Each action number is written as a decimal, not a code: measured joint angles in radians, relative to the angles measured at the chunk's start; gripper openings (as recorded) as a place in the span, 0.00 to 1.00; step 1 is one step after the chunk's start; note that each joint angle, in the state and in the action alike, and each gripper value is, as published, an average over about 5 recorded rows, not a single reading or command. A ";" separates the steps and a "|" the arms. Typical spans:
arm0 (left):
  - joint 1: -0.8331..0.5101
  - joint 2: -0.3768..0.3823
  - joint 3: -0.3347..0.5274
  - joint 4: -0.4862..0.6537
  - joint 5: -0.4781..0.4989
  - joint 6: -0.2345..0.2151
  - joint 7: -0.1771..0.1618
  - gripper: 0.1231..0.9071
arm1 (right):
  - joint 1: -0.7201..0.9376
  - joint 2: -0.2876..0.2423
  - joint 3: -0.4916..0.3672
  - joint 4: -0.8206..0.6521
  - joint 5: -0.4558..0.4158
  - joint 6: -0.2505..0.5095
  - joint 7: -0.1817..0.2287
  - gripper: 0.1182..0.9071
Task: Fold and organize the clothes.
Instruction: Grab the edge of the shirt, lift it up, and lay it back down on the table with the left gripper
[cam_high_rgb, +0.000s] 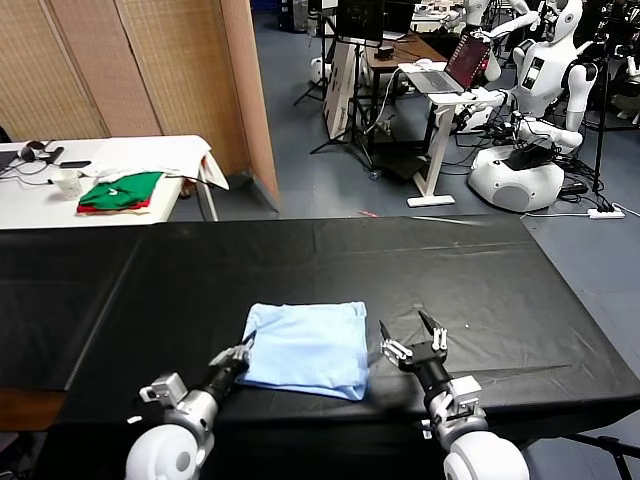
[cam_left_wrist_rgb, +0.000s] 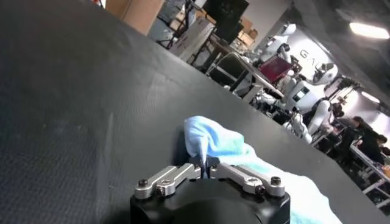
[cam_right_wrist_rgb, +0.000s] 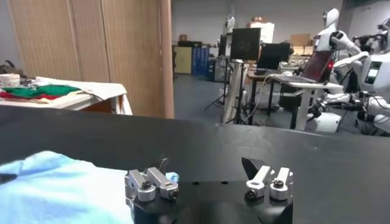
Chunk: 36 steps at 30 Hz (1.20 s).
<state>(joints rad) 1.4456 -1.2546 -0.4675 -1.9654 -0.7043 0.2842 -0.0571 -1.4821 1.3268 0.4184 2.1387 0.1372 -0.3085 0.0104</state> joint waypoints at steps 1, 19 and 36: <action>0.003 0.011 -0.006 -0.008 0.036 -0.007 0.001 0.07 | 0.000 -0.001 0.001 0.000 0.000 0.000 0.000 1.00; 0.124 0.383 -0.316 -0.088 0.254 -0.019 -0.003 0.07 | 0.028 0.008 -0.018 -0.040 0.001 -0.001 0.001 1.00; 0.212 0.424 -0.448 -0.225 0.215 0.085 -0.095 0.07 | 0.018 0.031 -0.036 -0.048 -0.018 0.007 0.000 1.00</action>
<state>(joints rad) 1.6574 -0.8311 -0.9152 -2.1906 -0.4892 0.3694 -0.1519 -1.4642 1.3579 0.3827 2.0906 0.1195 -0.3018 0.0109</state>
